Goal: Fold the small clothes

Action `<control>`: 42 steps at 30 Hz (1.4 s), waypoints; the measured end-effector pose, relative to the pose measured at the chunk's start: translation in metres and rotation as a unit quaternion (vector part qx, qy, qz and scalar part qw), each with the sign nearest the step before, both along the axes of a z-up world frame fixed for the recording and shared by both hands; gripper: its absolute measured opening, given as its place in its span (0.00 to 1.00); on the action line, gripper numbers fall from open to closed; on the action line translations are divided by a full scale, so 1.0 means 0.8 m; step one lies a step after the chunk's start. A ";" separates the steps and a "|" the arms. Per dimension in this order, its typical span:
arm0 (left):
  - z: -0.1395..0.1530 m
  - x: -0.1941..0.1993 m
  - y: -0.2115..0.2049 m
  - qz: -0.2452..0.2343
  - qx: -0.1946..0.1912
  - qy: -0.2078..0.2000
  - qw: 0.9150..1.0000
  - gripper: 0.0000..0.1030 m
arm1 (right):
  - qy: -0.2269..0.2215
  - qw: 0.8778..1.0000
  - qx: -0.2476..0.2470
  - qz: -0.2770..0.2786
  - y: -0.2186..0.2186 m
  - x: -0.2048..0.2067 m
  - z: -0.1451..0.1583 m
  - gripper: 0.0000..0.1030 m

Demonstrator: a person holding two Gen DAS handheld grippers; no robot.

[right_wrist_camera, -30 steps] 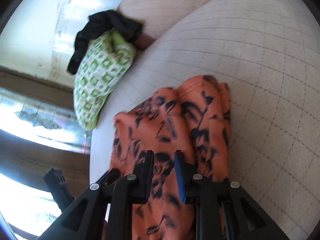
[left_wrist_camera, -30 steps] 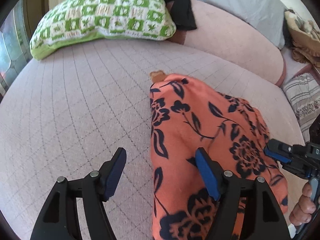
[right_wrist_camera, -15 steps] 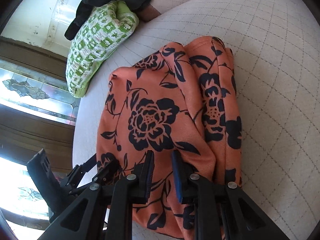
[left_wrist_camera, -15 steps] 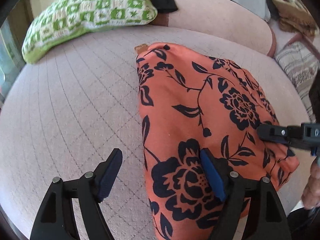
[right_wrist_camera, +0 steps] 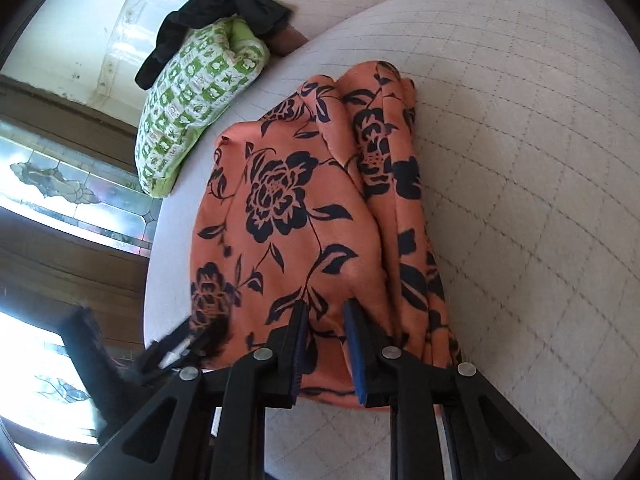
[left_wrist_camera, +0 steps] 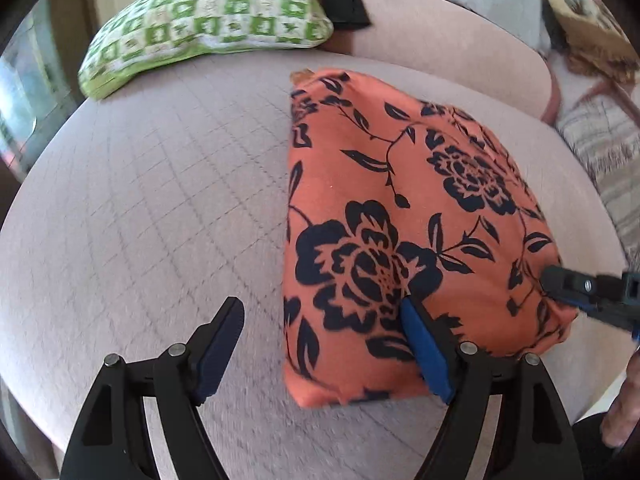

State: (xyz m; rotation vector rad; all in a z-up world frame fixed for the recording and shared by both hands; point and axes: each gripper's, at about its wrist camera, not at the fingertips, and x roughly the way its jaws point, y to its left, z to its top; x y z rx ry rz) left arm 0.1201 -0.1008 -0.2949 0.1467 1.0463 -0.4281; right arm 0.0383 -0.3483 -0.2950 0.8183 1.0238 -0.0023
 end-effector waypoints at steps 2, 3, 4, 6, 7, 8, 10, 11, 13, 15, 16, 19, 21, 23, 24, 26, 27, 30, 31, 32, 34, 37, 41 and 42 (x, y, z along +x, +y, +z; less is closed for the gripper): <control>0.019 -0.018 0.007 0.012 -0.003 -0.020 1.000 0.78 | -0.009 1.000 -0.011 -0.004 0.004 -0.012 0.015 0.22; 0.032 -0.032 0.012 0.018 0.000 -0.042 0.999 0.78 | -0.019 1.000 -0.014 -0.007 0.006 -0.023 0.023 0.22; 0.042 -0.044 0.014 0.019 0.002 -0.056 0.998 0.78 | -0.025 1.000 -0.017 -0.008 0.011 -0.029 0.027 0.22; 0.064 -0.062 0.018 0.030 0.010 -0.081 0.996 0.78 | -0.038 0.999 -0.029 -0.008 0.016 -0.048 0.040 0.23; 0.078 -0.071 0.019 0.037 0.014 -0.092 0.995 0.78 | -0.049 0.998 -0.040 -0.013 0.018 -0.062 0.050 0.25; 0.093 -0.081 0.020 0.043 0.014 -0.104 0.994 0.78 | -0.054 0.997 -0.051 -0.017 0.018 -0.072 0.058 0.26; 0.122 -0.097 0.023 0.051 0.010 -0.125 0.991 0.79 | -0.072 0.994 -0.082 -0.021 0.023 -0.094 0.080 0.38; 0.140 -0.103 0.026 0.052 0.006 -0.139 0.989 0.80 | -0.081 0.992 -0.094 -0.023 0.025 -0.105 0.092 0.47; 0.173 -0.123 0.029 0.054 0.002 -0.172 0.984 0.86 | -0.106 0.987 -0.115 -0.029 0.031 -0.120 0.115 0.70; 0.200 -0.140 0.030 0.056 0.003 -0.204 0.977 0.87 | -0.129 0.979 -0.151 -0.035 0.042 -0.135 0.144 0.70; 0.215 -0.151 0.031 0.056 0.003 -0.222 0.974 0.88 | -0.137 0.976 -0.168 -0.033 0.046 -0.141 0.156 0.70; 0.249 -0.175 0.033 0.054 0.000 -0.257 0.965 0.93 | -0.163 0.966 -0.197 -0.034 0.060 -0.162 0.192 0.70; 0.269 -0.193 0.038 0.055 -0.003 -0.276 0.960 0.93 | -0.169 0.962 -0.213 -0.035 0.069 -0.172 0.210 0.70; 0.285 -0.208 0.042 0.056 -0.005 -0.288 0.956 0.94 | -0.176 0.956 -0.230 -0.039 0.078 -0.183 0.226 0.70; 0.292 -0.215 0.044 0.057 -0.006 -0.293 0.954 0.94 | -0.177 0.953 -0.241 -0.040 0.084 -0.188 0.235 0.70; 0.306 -0.228 0.049 0.057 -0.008 -0.304 0.951 0.96 | -0.179 0.949 -0.257 -0.042 0.093 -0.196 0.248 0.70; 0.313 -0.235 0.051 0.057 -0.012 -0.308 0.949 0.97 | -0.184 0.946 -0.263 -0.043 0.097 -0.201 0.255 0.70; 0.328 -0.250 0.059 0.061 -0.025 -0.317 0.946 0.97 | -0.193 0.940 -0.279 -0.046 0.110 -0.215 0.271 0.70; 0.333 -0.255 0.061 0.062 -0.027 -0.321 0.945 0.97 | -0.195 0.938 -0.283 -0.047 0.112 -0.219 0.275 0.70; 0.337 -0.259 0.063 0.063 -0.027 -0.325 0.943 0.97 | -0.199 0.936 -0.287 -0.048 0.115 -0.224 0.281 0.70; 0.344 -0.269 0.066 0.066 -0.026 -0.335 0.939 0.98 | -0.206 0.933 -0.290 -0.048 0.120 -0.233 0.288 0.70; 0.352 -0.282 0.072 0.076 -0.023 -0.349 0.934 0.98 | -0.212 0.932 -0.289 -0.049 0.126 -0.243 0.297 0.70; 0.359 -0.299 0.079 0.084 -0.025 -0.370 0.925 1.00 | -0.214 0.930 -0.294 -0.052 0.136 -0.253 0.304 0.70; 0.361 -0.302 0.081 0.085 -0.026 -0.373 0.924 1.00 | -0.214 0.929 -0.298 -0.053 0.137 -0.254 0.304 0.70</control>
